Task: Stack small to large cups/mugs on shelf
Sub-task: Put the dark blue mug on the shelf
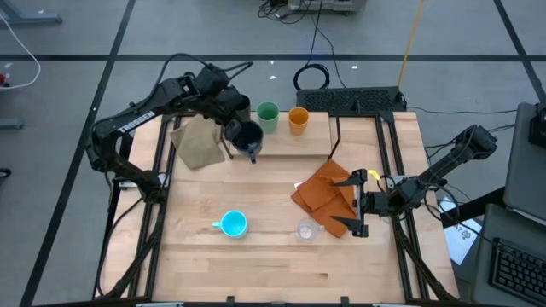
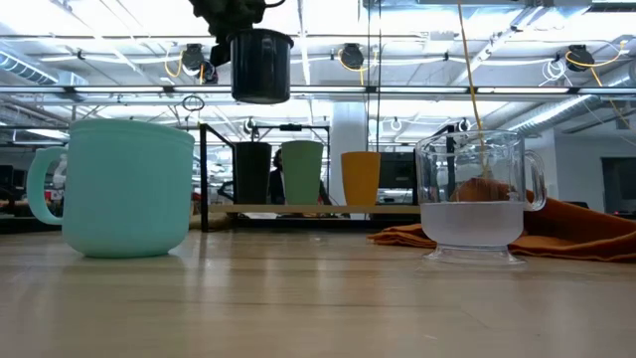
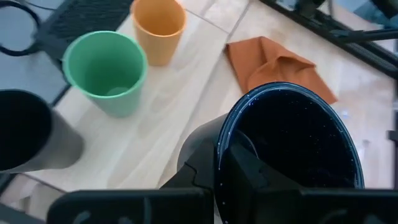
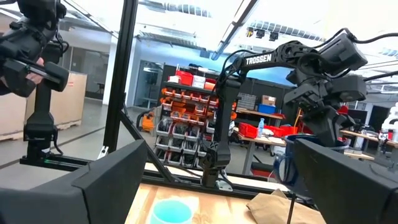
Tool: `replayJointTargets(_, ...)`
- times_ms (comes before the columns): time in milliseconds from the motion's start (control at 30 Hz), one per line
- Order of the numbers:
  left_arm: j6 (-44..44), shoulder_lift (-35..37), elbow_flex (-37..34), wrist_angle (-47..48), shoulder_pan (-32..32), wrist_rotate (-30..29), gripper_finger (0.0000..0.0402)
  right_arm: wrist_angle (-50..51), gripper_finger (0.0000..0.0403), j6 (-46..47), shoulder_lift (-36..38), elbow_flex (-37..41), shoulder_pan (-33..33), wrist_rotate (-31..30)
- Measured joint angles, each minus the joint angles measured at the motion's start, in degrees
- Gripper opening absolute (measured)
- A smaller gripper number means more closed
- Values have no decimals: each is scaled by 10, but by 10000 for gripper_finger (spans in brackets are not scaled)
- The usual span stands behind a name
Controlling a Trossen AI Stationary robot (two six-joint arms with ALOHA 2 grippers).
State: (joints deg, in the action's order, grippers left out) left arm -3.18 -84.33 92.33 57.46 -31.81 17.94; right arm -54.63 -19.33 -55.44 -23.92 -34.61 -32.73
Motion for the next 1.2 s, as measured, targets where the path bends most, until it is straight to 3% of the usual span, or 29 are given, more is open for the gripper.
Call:
replayJointTargets(233,10,0,-2,-1,-16,-15,17,0,393,0,0,0,0,0)
replayJointTargets(600,12,0,-112,-86,-53,-14,17,0,393,-5,0,0,0,0)
replayJointTargets(1200,37,0,-200,-197,-82,-4,17,-3,393,-14,0,0,0,0)
